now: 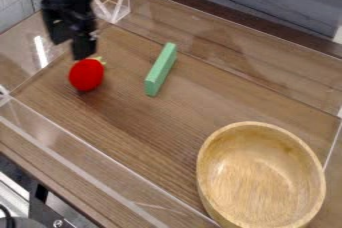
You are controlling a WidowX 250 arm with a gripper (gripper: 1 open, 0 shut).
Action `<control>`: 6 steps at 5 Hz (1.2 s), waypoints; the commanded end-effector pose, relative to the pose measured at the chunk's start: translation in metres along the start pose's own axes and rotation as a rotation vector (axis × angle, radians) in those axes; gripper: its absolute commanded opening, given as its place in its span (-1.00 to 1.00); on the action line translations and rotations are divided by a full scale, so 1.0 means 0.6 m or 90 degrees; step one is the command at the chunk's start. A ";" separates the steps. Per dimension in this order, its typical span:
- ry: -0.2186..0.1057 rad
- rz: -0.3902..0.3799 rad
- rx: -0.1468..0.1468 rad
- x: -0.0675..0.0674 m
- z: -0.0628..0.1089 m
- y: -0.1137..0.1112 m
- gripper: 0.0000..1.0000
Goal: Move the red object to the right side of the table
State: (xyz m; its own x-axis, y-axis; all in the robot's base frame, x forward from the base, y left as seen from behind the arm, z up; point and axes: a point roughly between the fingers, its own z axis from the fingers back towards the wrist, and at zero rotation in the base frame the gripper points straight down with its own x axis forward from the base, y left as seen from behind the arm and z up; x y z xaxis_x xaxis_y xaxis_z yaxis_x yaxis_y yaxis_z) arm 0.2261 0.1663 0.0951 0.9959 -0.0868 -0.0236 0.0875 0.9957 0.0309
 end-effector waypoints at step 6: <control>-0.021 0.043 0.005 0.076 -0.039 -0.013 1.00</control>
State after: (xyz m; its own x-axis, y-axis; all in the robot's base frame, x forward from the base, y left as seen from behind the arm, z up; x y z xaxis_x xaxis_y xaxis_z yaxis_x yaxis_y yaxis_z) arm 0.2634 0.1481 0.0564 0.9991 -0.0265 -0.0329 0.0269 0.9996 0.0114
